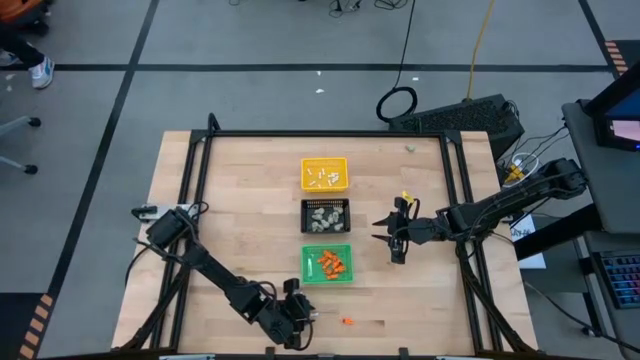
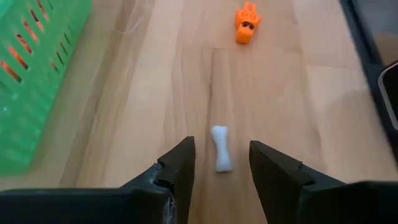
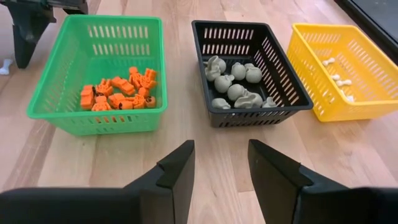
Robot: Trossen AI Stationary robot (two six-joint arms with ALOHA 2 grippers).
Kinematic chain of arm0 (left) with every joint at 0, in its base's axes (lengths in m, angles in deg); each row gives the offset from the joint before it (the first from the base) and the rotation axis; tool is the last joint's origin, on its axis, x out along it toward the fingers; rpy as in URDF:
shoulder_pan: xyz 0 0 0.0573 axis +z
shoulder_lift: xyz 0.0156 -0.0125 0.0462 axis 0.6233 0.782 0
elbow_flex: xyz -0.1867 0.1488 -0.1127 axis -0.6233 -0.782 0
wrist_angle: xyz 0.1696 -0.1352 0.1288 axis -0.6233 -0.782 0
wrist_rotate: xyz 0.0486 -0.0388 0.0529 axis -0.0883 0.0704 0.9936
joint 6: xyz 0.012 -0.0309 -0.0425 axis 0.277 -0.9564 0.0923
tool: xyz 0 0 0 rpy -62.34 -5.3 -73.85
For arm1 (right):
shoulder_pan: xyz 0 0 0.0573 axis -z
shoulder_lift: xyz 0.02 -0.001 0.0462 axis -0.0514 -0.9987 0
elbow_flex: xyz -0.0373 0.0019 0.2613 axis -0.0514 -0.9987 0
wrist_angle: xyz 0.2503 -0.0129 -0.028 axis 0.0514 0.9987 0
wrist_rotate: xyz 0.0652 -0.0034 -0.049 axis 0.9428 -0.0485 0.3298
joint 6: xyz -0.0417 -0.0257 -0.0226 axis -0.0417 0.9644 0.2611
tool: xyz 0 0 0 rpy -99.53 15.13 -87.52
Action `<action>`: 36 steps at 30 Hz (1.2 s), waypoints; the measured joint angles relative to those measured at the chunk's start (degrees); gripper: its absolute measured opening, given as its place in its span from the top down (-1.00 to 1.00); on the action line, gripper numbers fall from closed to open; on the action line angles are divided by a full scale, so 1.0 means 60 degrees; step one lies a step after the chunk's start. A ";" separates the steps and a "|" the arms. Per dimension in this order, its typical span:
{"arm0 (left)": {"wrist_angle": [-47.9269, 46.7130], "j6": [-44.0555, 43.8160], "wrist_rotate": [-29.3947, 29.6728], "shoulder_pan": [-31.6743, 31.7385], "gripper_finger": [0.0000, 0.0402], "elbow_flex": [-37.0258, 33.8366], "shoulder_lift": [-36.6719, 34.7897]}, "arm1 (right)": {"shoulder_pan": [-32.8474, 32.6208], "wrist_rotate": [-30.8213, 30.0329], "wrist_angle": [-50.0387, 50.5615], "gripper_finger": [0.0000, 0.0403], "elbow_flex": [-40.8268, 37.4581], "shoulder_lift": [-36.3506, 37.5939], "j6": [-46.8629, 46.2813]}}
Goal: Sort Halloween decoration
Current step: Put the white bone toy into the yellow basket
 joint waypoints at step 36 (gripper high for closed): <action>-0.1646 0.0788 -0.0537 0.0142 1.00 -0.0018 -0.1061 | 0.0004 0.0007 -0.0065 0.33 0.0001 0.0000 0.0213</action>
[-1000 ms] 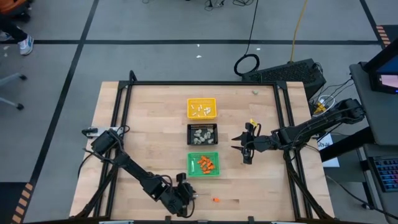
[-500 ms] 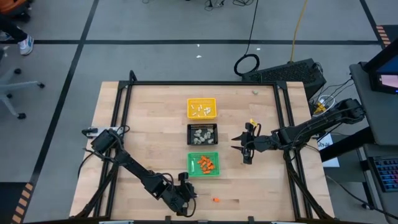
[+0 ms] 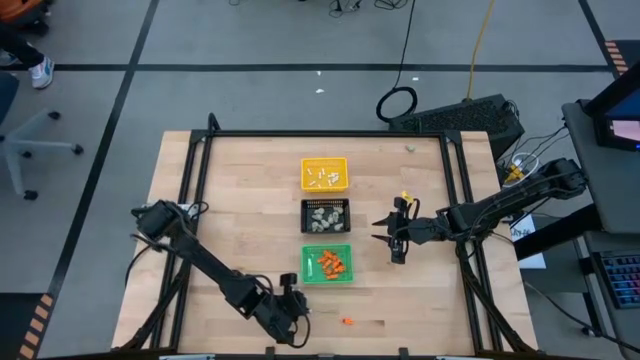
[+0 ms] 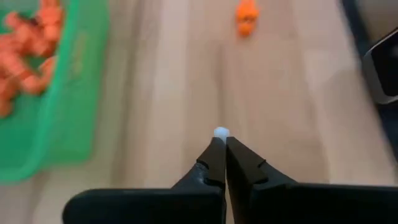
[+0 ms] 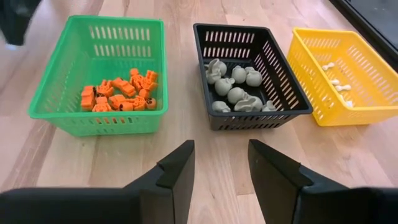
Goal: Sort Halloween decoration
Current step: Put the white bone toy into the yellow basket
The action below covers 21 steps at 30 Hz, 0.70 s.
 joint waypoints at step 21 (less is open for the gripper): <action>-0.0244 0.0234 -0.0640 0.0437 1.00 -0.0275 -0.0733 | -0.0004 0.0034 0.0007 0.33 -0.0001 0.0004 -0.0048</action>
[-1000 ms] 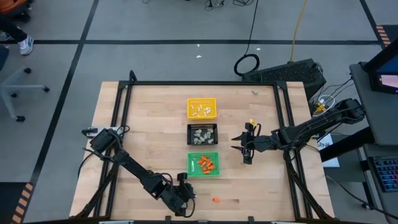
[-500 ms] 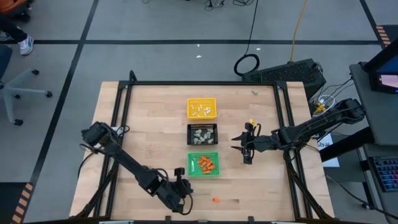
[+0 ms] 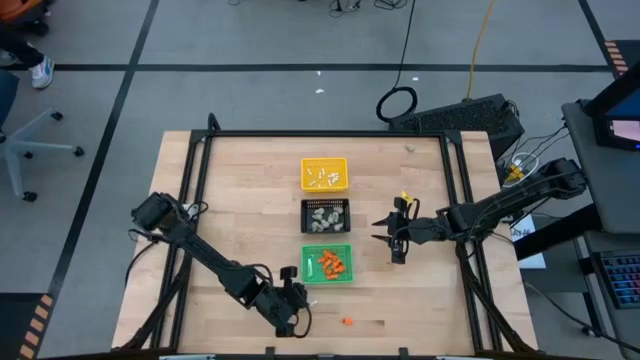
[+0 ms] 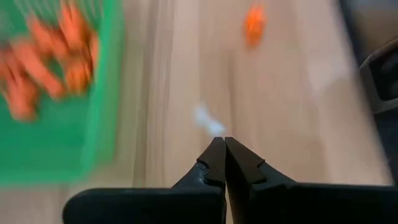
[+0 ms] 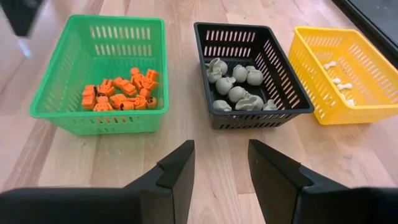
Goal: Sort Halloween decoration
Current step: Put the white bone toy into the yellow basket
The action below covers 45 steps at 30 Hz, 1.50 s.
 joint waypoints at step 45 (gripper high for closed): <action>-0.0578 0.7370 -0.3508 0.0835 0.39 0.2122 0.0987 | -0.1107 0.0009 -0.0102 0.33 0.0000 0.0000 -0.0859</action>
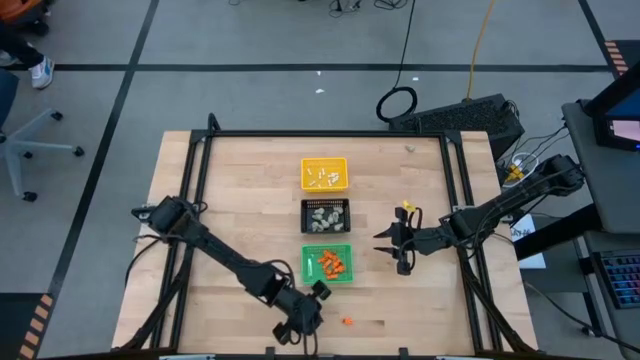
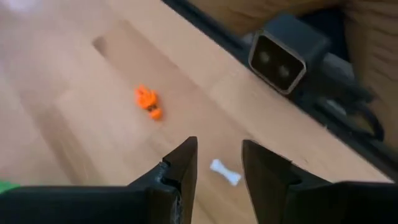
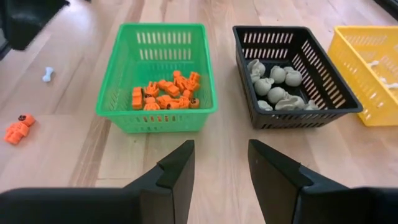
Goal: Sort Halloween decoration
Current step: Put the white bone toy into the yellow basket
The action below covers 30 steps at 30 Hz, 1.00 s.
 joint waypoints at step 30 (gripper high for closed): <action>0.0006 -0.3280 0.1881 -0.0426 0.39 -0.0003 0.1174 | -0.0011 0.0007 0.0273 0.33 -0.0002 -0.0004 -0.0223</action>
